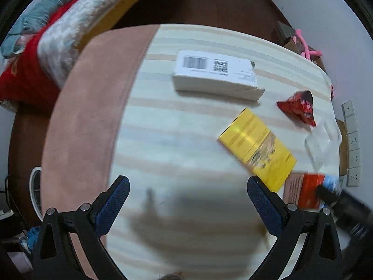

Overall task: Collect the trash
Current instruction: 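Grasp the Pure Milk carton with the right tool while the left tool grasps the yellow box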

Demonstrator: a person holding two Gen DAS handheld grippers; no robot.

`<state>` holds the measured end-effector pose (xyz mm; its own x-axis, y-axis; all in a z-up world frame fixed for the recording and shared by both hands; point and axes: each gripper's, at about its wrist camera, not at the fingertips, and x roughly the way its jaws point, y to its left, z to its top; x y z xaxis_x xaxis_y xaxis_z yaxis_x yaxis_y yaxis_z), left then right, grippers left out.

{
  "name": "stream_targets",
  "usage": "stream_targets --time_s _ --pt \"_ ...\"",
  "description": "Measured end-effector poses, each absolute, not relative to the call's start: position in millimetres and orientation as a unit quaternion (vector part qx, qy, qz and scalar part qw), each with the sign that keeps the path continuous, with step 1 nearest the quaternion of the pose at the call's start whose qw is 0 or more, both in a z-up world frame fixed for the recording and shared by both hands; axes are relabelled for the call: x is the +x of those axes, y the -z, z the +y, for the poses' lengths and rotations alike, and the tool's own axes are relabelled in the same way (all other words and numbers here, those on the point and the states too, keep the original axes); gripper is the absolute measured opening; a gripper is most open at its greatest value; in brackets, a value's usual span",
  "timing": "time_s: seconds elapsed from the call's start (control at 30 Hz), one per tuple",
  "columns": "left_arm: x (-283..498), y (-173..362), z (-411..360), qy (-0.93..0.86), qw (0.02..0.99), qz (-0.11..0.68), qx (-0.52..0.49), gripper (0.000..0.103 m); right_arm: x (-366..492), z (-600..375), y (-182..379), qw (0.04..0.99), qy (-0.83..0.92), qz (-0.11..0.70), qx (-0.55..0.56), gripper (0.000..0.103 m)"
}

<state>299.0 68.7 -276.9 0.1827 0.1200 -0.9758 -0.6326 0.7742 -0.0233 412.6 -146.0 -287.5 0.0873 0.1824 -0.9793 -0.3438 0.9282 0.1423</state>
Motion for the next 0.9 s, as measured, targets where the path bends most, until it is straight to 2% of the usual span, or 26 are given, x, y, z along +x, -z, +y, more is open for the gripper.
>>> stream_targets --time_s 0.13,0.2,0.37,0.4,0.47,0.53,0.63,0.9 --pt "320 287 71 -0.239 0.718 0.596 -0.269 0.102 419 -141 306 0.727 -0.175 0.660 -0.070 0.103" --pt "332 291 67 -0.228 0.708 0.602 -0.290 0.102 420 -150 306 0.737 -0.164 0.653 -0.059 0.091" --pt "370 307 55 -0.212 0.680 0.624 -0.321 0.101 426 -175 307 0.746 -0.132 0.652 -0.024 0.092" --pt "377 312 52 -0.213 0.673 0.628 -0.327 0.095 426 -177 306 0.747 -0.129 0.652 -0.022 0.092" --pt "382 311 46 -0.237 0.672 0.630 -0.309 0.091 425 -179 306 0.748 -0.125 0.652 -0.021 0.092" --pt "381 309 43 -0.249 0.676 0.630 -0.291 0.079 423 -180 305 0.748 -0.122 0.652 -0.018 0.092" --pt "370 304 37 -0.222 0.701 0.627 -0.258 0.070 417 -180 305 0.747 -0.127 0.653 -0.019 0.092" --pt "307 297 40 -0.152 0.738 0.654 -0.066 0.069 396 -165 310 0.730 -0.171 0.660 -0.042 0.092"
